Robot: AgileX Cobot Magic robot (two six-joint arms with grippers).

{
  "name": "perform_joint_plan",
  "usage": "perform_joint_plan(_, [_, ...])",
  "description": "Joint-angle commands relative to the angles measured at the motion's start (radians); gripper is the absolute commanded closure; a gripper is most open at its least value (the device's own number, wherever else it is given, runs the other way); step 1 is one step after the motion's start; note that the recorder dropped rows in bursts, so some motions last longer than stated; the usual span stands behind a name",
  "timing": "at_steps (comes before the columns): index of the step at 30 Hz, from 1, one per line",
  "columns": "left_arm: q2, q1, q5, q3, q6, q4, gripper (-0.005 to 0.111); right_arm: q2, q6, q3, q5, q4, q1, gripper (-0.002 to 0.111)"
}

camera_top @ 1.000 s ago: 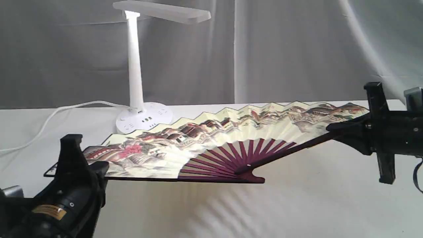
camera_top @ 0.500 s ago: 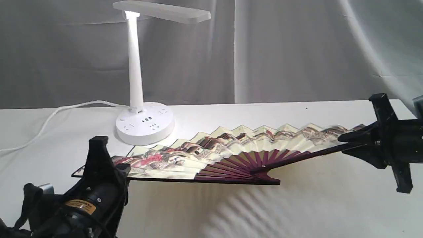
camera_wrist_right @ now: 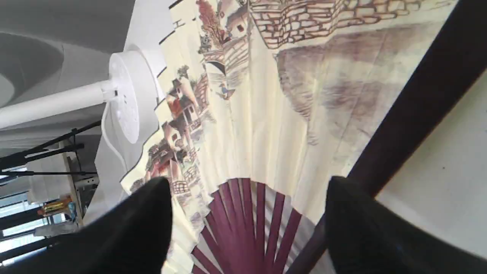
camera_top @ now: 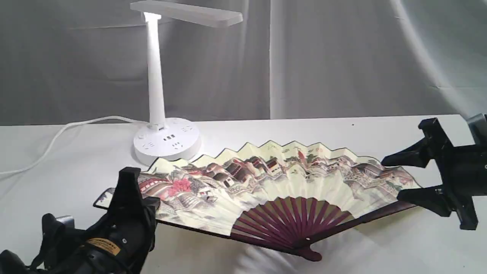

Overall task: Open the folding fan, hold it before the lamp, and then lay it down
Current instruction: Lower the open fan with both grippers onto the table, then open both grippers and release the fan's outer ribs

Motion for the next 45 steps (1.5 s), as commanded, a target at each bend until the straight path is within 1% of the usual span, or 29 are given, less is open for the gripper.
perform_joint_plan(1, [0.003, 0.005, 0.026, -0.005, 0.001, 0.016, 0.082, -0.003, -0.001, 0.001, 0.037, -0.005, -0.007, 0.049])
perform_joint_plan(5, [0.003, 0.005, 0.049, -0.005, 0.057, 0.022, 0.069, -0.003, -0.003, 0.001, 0.062, -0.013, -0.007, 0.049])
perform_joint_plan(10, [-0.002, 0.007, 0.044, -0.003, 0.162, 0.105, 0.045, -0.005, -0.029, 0.001, 0.073, -0.073, -0.007, 0.049])
perform_joint_plan(12, [-0.007, 0.007, 0.039, -0.003, 0.2, 0.134, 0.038, -0.012, -0.047, 0.001, 0.079, -0.094, -0.007, 0.049])
perform_joint_plan(16, [-0.035, 0.007, 0.049, -0.003, 0.316, 0.125, 0.037, -0.036, -0.085, 0.001, 0.097, -0.111, -0.007, 0.049])
perform_joint_plan(19, [-0.066, 0.007, 0.084, -0.003, 0.417, 0.052, 0.037, -0.058, -0.089, 0.001, 0.096, -0.127, -0.007, 0.051])
perform_joint_plan(22, [-0.113, 0.007, 0.159, -0.003, 0.629, -0.084, 0.037, -0.07, -0.089, 0.001, 0.098, -0.139, -0.007, 0.052])
perform_joint_plan(24, [-0.144, 0.007, 0.217, -0.003, 0.821, -0.189, 0.037, -0.07, -0.089, 0.001, 0.098, -0.141, -0.007, 0.052])
perform_joint_plan(27, [-0.18, 0.007, 0.245, -0.003, 1.053, -0.304, 0.037, -0.07, -0.091, 0.001, 0.098, -0.169, -0.007, 0.052])
perform_joint_plan(30, [-0.22, 0.007, 0.249, -0.003, 1.244, -0.399, 0.037, -0.07, -0.1, 0.001, 0.105, -0.197, -0.005, 0.052])
perform_joint_plan(32, [-0.245, 0.007, 0.249, -0.003, 1.32, -0.427, 0.037, -0.07, -0.108, 0.001, 0.111, -0.207, -0.005, 0.052])
perform_joint_plan(36, [-0.294, 0.007, 0.249, -0.005, 1.478, -0.429, 0.037, -0.07, -0.126, 0.001, 0.126, -0.214, -0.005, 0.053])
perform_joint_plan(40, [-0.346, 0.007, 0.281, -0.005, 1.652, -0.445, 0.037, -0.07, -0.137, 0.001, 0.139, -0.219, -0.005, 0.056])
perform_joint_plan(42, [-0.368, 0.007, 0.285, -0.005, 1.701, -0.462, 0.037, -0.072, -0.137, 0.001, 0.139, -0.233, 0.001, 0.058])
perform_joint_plan(45, [-0.394, 0.007, 0.304, -0.005, 1.706, -0.518, 0.038, -0.089, -0.137, 0.0, 0.118, -0.272, 0.029, 0.059])
